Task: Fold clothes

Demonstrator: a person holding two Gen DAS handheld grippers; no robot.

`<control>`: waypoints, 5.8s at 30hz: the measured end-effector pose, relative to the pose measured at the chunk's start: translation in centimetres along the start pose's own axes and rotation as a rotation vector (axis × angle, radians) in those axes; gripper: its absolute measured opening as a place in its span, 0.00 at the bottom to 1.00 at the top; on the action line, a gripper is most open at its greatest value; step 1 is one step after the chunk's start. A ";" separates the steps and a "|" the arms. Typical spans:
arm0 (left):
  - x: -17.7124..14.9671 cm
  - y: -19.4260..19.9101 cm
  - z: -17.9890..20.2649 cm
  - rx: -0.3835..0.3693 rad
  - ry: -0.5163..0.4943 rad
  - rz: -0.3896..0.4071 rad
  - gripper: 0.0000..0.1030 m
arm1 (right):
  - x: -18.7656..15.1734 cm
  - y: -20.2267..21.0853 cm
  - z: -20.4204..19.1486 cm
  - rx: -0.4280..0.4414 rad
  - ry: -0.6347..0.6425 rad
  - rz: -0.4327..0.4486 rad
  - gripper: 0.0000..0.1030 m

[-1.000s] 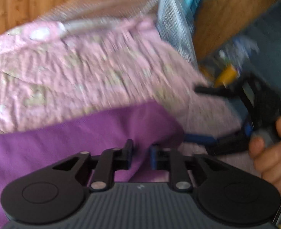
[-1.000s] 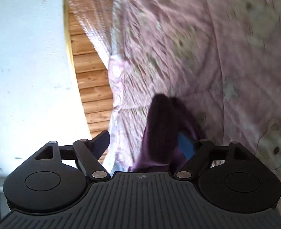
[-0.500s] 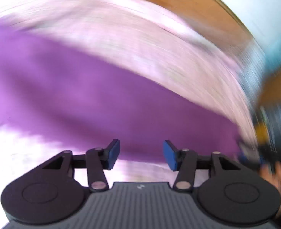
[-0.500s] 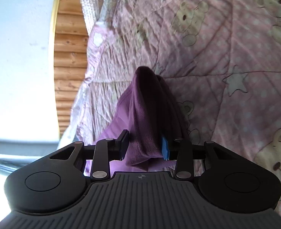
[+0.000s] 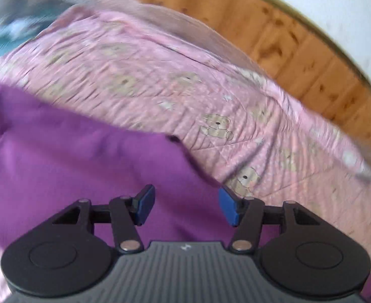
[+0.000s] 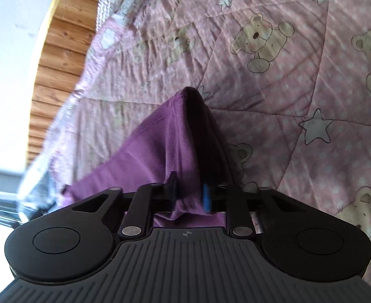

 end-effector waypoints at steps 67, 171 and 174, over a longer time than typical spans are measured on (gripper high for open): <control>-5.7 3.1 -12.1 -0.259 0.580 -0.018 0.07 | -2.0 1.8 -3.0 -0.161 0.097 0.121 0.01; -7.8 5.5 -16.2 -0.467 -0.077 -0.224 0.27 | -24.0 -29.8 -43.1 -0.140 0.988 -0.253 0.27; -6.4 4.3 -16.9 -0.465 0.033 -0.233 0.32 | -24.2 -30.6 -42.8 -0.185 1.010 -0.236 0.27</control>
Point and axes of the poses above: each gripper's, at about its wrist camera, not at the fingertips, and y roughly against the way its jaws point, z to its right, x to its top, the point moved 4 cm from there along -y, roughly the way its jaws point, and after that the axes turned 5 degrees about x, right-handed, at the moved point
